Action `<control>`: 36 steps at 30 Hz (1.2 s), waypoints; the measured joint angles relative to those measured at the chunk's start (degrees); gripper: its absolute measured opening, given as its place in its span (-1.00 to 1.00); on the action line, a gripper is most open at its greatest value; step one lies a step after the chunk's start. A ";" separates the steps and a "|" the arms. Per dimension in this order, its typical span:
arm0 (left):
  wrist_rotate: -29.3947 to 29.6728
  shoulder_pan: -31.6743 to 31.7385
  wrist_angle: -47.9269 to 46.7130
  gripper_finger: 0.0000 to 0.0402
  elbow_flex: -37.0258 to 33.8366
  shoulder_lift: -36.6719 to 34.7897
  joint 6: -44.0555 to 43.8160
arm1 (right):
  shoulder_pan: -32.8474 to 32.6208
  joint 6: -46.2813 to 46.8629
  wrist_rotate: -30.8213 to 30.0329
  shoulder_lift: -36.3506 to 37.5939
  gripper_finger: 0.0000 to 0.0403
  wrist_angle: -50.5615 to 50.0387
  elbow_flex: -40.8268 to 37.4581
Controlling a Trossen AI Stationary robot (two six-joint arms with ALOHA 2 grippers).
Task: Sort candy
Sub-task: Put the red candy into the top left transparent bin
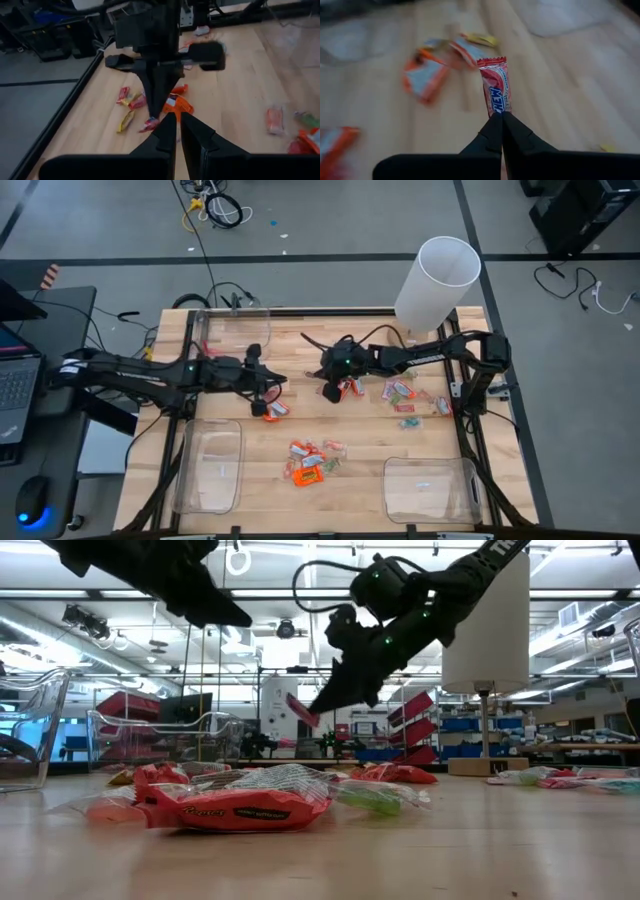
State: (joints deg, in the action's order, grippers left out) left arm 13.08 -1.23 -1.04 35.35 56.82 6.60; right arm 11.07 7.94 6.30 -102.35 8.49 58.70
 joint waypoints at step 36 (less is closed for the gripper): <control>-1.39 -0.01 5.81 -0.31 0.00 10.76 6.36 | -0.02 9.44 21.71 0.02 -1.00 9.49 0.02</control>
State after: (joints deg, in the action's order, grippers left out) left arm 11.69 -1.25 4.77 35.35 67.58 12.96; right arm 11.05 17.39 28.01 -102.32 17.98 58.72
